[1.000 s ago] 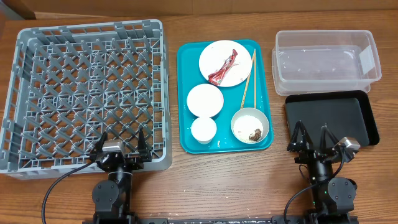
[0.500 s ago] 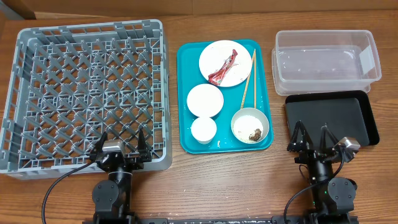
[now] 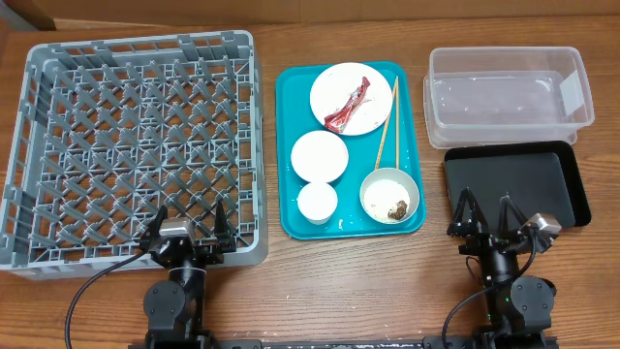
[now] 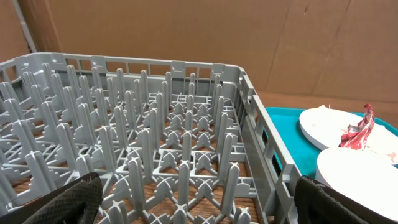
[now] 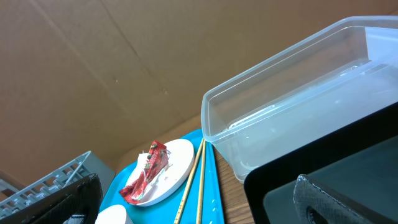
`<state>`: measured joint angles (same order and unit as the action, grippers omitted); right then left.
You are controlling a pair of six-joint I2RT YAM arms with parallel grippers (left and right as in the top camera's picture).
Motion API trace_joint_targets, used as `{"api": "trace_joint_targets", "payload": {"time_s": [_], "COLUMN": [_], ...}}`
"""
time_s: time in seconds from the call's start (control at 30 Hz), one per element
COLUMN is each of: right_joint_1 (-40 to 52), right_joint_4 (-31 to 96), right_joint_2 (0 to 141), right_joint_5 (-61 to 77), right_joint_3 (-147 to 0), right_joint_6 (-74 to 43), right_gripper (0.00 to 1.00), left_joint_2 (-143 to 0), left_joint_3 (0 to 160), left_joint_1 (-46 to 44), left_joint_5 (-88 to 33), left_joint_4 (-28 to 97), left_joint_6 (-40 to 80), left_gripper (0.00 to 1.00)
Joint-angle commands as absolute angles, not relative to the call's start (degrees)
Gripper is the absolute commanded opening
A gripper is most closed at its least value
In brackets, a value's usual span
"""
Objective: Sort waste into correct bins and load items into the dishwasher
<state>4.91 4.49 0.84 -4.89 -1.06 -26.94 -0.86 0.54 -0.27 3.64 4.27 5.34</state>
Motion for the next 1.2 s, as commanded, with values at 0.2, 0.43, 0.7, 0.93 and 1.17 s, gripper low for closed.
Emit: {"api": "trace_joint_targets", "payload": {"time_s": [0.2,0.43,0.7,0.93,1.17], "right_joint_1": [4.8,4.8,4.8,4.8,4.8], "right_joint_4": [2.3,1.3,1.3,1.3,-0.9], "right_joint_2": [0.2,0.2,0.2,0.2,0.2], "right_joint_5": [-5.1,-5.0,-4.5,3.0,3.4], "right_joint_3": [-0.5,-0.5,-0.5,-0.5,-0.5], "right_joint_6": [-26.4,-20.7,-20.4,-12.5,-11.9], "right_gripper": [1.0,1.0,1.0,1.0,1.0], "left_joint_2": [-0.3,-0.3,-0.3,-0.3,-0.3], "left_joint_3": [0.3,0.3,0.3,0.3,0.3], "left_joint_1": [0.1,0.1,0.1,0.1,0.1], "left_joint_5": [3.2,3.2,3.2,3.2,3.2], "left_joint_4": [4.2,4.2,4.2,4.2,4.2], "left_joint_6": [3.8,3.8,3.8,3.8,3.8], "left_gripper": [1.0,1.0,1.0,1.0,1.0]}}
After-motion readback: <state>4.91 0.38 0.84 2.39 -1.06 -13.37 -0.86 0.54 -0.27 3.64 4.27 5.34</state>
